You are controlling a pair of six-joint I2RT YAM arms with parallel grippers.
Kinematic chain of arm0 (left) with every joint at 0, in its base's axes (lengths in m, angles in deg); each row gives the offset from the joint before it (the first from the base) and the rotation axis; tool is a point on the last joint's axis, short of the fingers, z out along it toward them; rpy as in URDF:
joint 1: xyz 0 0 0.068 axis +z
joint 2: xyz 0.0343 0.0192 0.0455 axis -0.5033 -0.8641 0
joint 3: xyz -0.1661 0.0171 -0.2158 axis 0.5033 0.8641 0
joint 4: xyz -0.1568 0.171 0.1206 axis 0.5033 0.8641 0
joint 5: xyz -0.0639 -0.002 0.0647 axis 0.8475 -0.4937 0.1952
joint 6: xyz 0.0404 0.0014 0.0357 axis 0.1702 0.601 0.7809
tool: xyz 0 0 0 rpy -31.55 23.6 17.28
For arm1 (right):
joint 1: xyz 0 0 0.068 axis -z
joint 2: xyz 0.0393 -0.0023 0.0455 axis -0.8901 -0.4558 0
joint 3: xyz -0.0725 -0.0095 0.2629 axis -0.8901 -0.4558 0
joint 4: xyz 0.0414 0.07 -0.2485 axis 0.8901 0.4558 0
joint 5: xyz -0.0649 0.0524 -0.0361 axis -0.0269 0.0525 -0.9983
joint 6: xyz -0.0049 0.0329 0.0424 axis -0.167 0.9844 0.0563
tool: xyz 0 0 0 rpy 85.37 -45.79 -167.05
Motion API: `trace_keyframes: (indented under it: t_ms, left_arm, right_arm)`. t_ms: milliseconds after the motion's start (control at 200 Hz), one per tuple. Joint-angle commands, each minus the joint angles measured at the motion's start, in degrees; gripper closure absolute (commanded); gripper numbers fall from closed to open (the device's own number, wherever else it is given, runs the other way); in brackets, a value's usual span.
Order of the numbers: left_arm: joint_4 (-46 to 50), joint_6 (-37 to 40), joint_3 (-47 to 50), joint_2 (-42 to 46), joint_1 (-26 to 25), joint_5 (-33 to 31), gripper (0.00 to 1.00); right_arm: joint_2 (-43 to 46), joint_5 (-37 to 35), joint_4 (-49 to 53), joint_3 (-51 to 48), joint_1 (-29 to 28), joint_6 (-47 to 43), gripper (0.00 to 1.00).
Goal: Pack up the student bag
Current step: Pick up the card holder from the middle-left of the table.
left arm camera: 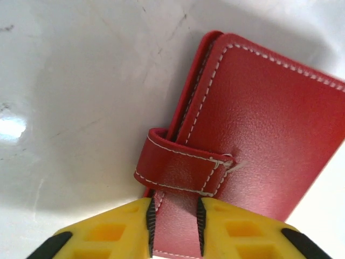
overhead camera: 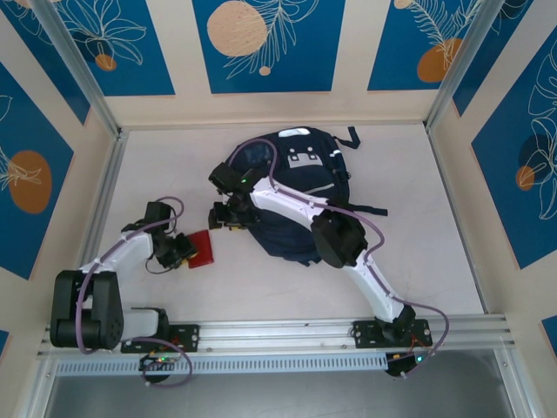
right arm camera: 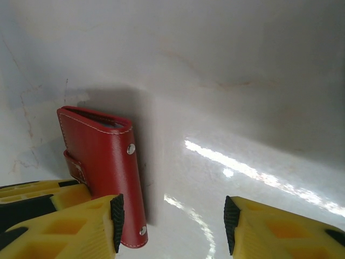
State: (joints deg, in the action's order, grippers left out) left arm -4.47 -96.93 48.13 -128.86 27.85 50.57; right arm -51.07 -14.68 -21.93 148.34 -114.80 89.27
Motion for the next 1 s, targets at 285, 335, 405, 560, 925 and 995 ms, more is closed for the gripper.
trace_keyframes:
  t_ms: [285,335,405,560,925,995]
  left_arm:
    - [-0.8,0.3,2.1,-1.5,0.3,0.5,0.81]
    - [-1.0,0.4,2.3,-1.6,0.3,0.7,0.81]
    - [-1.3,0.4,2.4,-1.7,0.3,0.9,0.81]
    - [-1.7,0.2,2.7,-1.1,0.3,1.8,0.84]
    - [-3.0,0.0,2.6,-1.3,0.3,1.5,0.84]
    - [-2.7,-0.1,2.2,-0.8,0.3,1.4,0.84]
  right_arm:
    - [-6.5,11.4,1.8,6.8,-1.7,-4.0,0.5]
    - [-7.0,12.4,1.3,6.9,-1.6,-4.1,0.52]
    - [-7.7,13.5,1.1,7.3,-1.8,-4.2,0.55]
    - [-9.6,14.1,2.3,9.5,-2.1,-4.4,0.57]
    - [-11.6,16.7,3.1,12.3,-2.4,-4.9,0.64]
    - [-10.7,16.7,2.6,12.2,-2.5,-5.5,0.75]
